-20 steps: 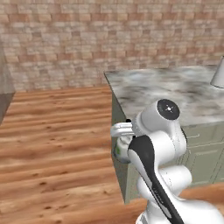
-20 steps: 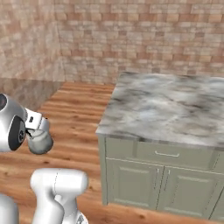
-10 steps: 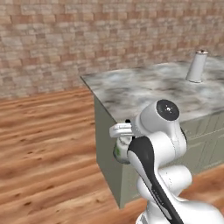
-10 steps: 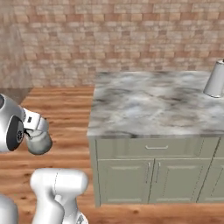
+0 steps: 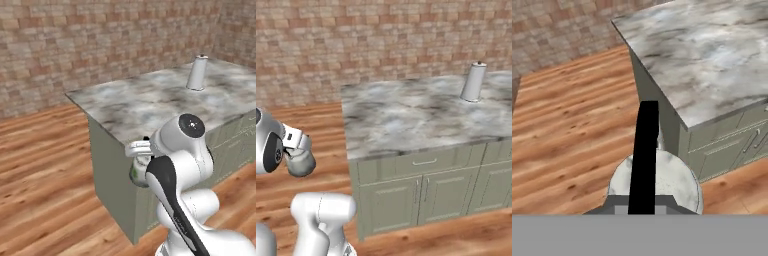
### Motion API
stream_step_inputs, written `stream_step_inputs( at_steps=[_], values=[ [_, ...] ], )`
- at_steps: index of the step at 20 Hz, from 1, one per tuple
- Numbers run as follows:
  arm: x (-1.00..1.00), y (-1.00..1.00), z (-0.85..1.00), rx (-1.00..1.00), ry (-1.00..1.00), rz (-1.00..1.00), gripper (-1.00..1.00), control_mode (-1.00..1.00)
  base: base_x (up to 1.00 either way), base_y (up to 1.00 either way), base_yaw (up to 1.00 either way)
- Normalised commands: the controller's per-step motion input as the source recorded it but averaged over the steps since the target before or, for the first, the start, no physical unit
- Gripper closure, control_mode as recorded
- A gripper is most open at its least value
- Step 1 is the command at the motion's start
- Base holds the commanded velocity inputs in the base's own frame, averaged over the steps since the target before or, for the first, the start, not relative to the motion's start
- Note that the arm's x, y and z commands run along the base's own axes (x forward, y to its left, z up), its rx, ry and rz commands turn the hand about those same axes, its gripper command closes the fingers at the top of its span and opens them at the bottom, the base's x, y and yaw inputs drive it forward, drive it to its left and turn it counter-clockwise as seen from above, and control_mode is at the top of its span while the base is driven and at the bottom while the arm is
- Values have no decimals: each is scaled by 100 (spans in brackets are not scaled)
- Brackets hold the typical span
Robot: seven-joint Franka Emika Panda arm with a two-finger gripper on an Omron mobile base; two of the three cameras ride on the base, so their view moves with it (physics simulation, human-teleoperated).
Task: The kettle is done boiling. Turn off the stove, then wait for 300 timesteps before moving the kettle to the dining table.
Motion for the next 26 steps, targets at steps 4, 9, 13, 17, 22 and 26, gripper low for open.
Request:
stream_step_inputs(
  at_steps=[4,9,13,17,22,26],
  values=[
    [0,0,0,0,0,0,100,100,33,54,-35],
    [0,0,0,0,0,0,100,100,41,67,-29],
    [0,0,0,0,0,0,100,100,45,71,-27],
    [0,0,0,0,0,0,100,100,46,70,-26],
    [0,0,0,0,0,0,100,100,46,69,-26],
    [0,0,0,0,0,0,100,100,46,69,-26]
  ],
)
